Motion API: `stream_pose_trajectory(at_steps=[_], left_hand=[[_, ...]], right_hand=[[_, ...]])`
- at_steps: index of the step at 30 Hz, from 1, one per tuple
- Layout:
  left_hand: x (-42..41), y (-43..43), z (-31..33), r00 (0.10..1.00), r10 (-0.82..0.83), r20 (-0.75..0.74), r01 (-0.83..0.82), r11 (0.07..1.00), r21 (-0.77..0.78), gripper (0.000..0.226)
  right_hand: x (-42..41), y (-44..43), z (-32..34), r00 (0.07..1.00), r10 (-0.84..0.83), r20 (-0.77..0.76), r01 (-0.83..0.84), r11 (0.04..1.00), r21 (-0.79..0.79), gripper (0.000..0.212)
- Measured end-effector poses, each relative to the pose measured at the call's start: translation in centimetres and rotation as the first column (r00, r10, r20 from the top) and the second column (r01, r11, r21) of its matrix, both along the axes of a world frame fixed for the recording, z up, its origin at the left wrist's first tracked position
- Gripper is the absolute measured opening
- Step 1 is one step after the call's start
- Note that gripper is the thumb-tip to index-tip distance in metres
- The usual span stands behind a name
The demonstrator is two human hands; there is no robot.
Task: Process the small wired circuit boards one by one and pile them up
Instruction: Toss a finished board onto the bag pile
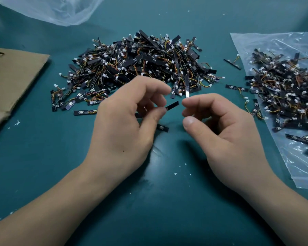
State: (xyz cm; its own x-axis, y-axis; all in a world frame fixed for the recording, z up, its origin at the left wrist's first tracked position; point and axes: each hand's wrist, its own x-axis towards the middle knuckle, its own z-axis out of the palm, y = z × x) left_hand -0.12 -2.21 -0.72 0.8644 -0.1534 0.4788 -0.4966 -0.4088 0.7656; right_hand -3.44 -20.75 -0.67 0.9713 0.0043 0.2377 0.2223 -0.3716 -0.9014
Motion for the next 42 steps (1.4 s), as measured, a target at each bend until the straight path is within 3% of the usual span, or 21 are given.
stream_pose_trajectory(at_steps=[3,6,10,13,17,21,25,30,36,42], left_hand=[[0.0,-0.1,0.1,0.992,-0.109,-0.057,0.098,0.979,-0.178,0.035],[0.0,-0.2,0.2,0.986,-0.153,-0.063,0.136,0.967,-0.215,0.031],[-0.2,-0.3,0.3,0.978,-0.190,-0.079,0.165,0.953,-0.255,0.031],[-0.3,-0.3,0.4,0.950,-0.273,-0.149,0.215,0.923,-0.319,0.025],[-0.6,-0.5,0.6,0.935,-0.294,-0.197,0.250,0.943,-0.221,0.013],[-0.7,-0.4,1.1,0.959,-0.242,-0.147,0.229,0.968,-0.100,0.007],[-1.0,-0.4,1.4,0.957,-0.246,-0.152,0.237,0.969,-0.075,0.004],[-0.9,-0.3,1.3,0.949,-0.264,-0.172,0.250,0.963,-0.099,0.010],[-0.9,-0.3,1.3,0.946,-0.272,-0.174,0.250,0.958,-0.138,0.005],[-0.9,-0.2,1.3,0.940,-0.285,-0.189,0.277,0.958,-0.071,0.014]], right_hand=[[-0.2,0.1,0.2,0.997,0.081,-0.004,-0.081,0.997,-0.003,0.027],[-0.3,0.2,0.0,0.999,0.044,-0.004,-0.044,0.999,-0.012,0.033],[0.1,0.0,0.0,1.000,0.027,0.008,-0.027,0.997,-0.073,0.008],[0.0,-0.1,0.2,0.998,0.060,0.005,-0.060,0.998,0.022,0.015],[0.0,0.0,0.3,0.998,0.070,0.005,-0.070,0.990,0.124,0.019],[-0.1,-0.1,0.5,0.990,0.140,-0.016,-0.134,0.973,0.187,0.024],[-0.1,-0.1,0.5,0.986,0.155,-0.055,-0.144,0.975,0.170,0.029],[-0.3,0.1,0.5,0.974,0.226,-0.032,-0.226,0.974,-0.016,0.032],[-0.4,-0.1,0.4,0.987,0.160,-0.006,-0.157,0.978,0.138,0.033],[-0.5,-0.1,0.5,0.964,0.267,-0.022,-0.262,0.957,0.121,0.035]])
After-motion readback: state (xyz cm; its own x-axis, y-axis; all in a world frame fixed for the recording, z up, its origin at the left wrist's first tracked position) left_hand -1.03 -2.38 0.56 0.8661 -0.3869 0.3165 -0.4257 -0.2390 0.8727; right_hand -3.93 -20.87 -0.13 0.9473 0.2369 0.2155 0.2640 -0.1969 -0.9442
